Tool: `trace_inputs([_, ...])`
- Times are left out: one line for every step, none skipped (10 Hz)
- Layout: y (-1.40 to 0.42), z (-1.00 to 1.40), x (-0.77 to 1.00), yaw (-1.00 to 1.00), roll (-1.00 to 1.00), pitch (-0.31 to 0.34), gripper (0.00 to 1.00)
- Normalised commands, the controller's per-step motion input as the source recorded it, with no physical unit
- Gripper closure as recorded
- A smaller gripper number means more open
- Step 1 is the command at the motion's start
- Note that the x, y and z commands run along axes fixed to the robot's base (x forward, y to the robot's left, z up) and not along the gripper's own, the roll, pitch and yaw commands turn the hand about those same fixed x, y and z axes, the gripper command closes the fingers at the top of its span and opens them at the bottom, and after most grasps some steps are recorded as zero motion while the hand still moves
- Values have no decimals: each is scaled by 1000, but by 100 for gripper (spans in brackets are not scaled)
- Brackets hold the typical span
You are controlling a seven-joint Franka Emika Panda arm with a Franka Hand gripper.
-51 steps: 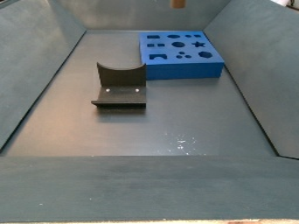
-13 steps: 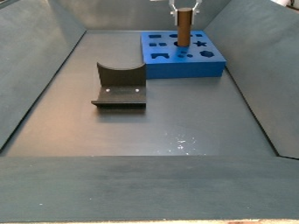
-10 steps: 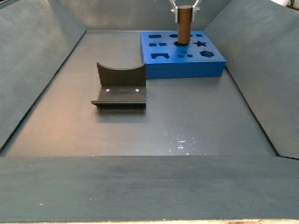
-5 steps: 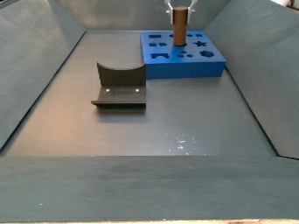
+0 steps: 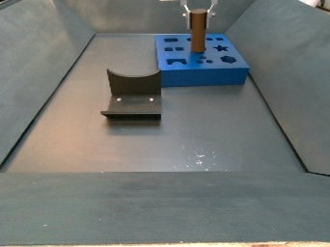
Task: Pick up the round object. Move up. Move to above the board. Insert the round object.
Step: Insert the round object.
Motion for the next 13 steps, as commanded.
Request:
trace_inputs([-26, 0, 0, 0, 43, 0, 100])
trace_inputs([34, 0, 0, 0, -49, 0, 100])
trace_inputs([283, -34, 0, 0, -400, -77, 100])
trace_inputs([0, -71, 0, 0, 17, 0, 100])
trace_inputs([-34, -1000, 60, 0, 120, -231, 100])
trace_inputs([-74, -1000, 0, 0, 100, -83, 100])
trace_inputs([-37, -1000, 0, 0, 57, -9, 100])
trace_inputs([-29, -1000, 0, 0, 69, -9, 100])
trace_inputs([-100, -49, 0, 0, 171, 0, 100])
trace_inputs([0, -9, 0, 0, 17, 0, 100])
trace_inputs([-60, -769, -171, 0, 249, -497, 100])
trace_inputs([-60, -991, -240, 0, 171, -309, 100])
trace_inputs([-80, -1000, -103, 0, 103, -94, 100])
